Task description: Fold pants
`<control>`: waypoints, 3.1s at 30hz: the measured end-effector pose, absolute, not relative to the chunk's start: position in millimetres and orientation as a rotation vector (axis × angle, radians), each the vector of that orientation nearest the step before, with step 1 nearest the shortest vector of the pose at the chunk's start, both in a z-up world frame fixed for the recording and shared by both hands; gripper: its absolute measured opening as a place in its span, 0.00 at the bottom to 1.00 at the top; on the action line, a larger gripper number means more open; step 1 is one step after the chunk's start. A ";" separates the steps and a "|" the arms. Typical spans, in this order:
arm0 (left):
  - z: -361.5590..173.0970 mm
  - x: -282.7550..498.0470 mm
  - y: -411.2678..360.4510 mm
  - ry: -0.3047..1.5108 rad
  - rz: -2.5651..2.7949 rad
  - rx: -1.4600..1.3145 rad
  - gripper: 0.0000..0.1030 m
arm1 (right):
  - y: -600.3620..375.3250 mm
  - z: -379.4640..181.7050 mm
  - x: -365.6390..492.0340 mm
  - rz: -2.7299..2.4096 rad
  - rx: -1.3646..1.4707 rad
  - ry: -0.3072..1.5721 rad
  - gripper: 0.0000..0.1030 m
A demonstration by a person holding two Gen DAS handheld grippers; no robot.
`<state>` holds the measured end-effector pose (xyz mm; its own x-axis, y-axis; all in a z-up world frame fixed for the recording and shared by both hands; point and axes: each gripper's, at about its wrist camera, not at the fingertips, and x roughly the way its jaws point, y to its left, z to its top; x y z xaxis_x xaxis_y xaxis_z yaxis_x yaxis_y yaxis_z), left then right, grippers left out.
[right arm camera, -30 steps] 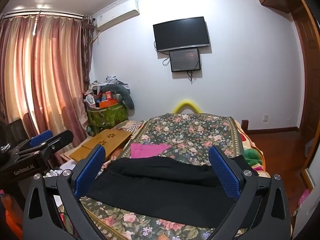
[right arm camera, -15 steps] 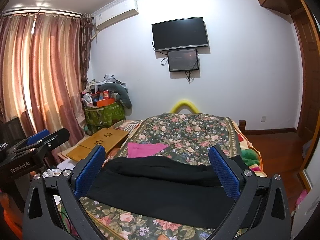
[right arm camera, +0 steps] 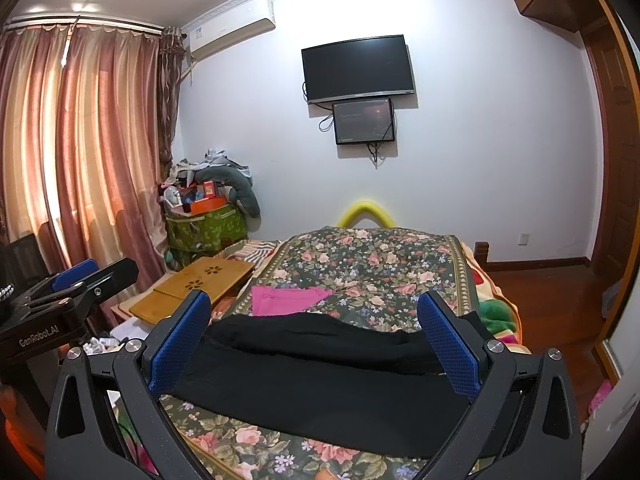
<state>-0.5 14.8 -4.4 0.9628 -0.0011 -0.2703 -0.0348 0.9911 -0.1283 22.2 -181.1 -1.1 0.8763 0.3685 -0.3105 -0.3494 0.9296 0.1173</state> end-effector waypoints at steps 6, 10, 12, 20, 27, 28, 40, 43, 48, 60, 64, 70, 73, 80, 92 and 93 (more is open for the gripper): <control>-4.6 -0.5 15.3 0.274 0.016 -0.132 1.00 | -181.9 -1.6 23.9 0.370 0.061 0.332 0.99; -4.4 -0.8 15.4 0.272 0.017 -0.134 1.00 | -183.6 -2.2 24.5 0.364 0.064 0.332 0.99; -4.9 -0.5 14.9 0.274 0.015 -0.135 1.00 | -182.8 -2.1 24.3 0.363 0.065 0.332 0.99; -4.1 2.6 12.9 0.279 0.010 -0.134 1.00 | -183.9 -2.6 24.3 0.364 0.063 0.333 0.99; -3.4 4.3 12.7 0.279 0.011 -0.129 1.00 | -183.9 -2.4 24.4 0.364 0.061 0.334 0.99; -3.4 4.4 12.5 0.279 0.012 -0.130 1.00 | -184.3 -2.6 24.5 0.364 0.062 0.334 0.99; -5.8 4.6 13.8 0.282 0.011 -0.135 1.00 | -182.9 -3.8 26.5 0.360 0.059 0.344 0.99; -7.3 6.6 15.8 0.287 0.010 -0.140 1.00 | -181.7 -4.1 28.5 0.359 0.056 0.348 0.99; -10.1 15.9 16.7 0.293 0.007 -0.130 1.00 | -179.9 -6.0 34.6 0.352 0.051 0.361 0.99; -19.0 85.4 31.4 0.343 -0.029 -0.097 1.00 | -181.0 -28.8 85.1 0.296 0.022 0.441 0.99; -33.3 129.9 42.8 0.394 0.036 -0.058 1.00 | -179.7 -42.8 119.0 0.280 -0.003 0.477 0.99; -70.7 212.4 83.1 0.558 0.058 -0.086 1.00 | -175.4 -65.5 170.1 0.254 -0.049 0.522 0.99; -96.8 257.2 111.0 0.659 0.078 -0.098 1.00 | -175.2 -79.4 196.0 0.274 -0.077 0.562 0.99; -158.9 332.1 170.6 0.846 0.160 -0.093 0.96 | -180.5 -118.4 252.9 0.319 -0.100 0.708 0.98; -269.6 414.4 242.7 1.212 0.153 -0.211 0.82 | -169.0 -194.9 341.7 0.494 -0.149 0.993 0.87; -277.3 420.3 245.1 1.234 0.145 -0.225 0.80 | -166.2 -200.7 347.3 0.506 -0.151 1.016 0.87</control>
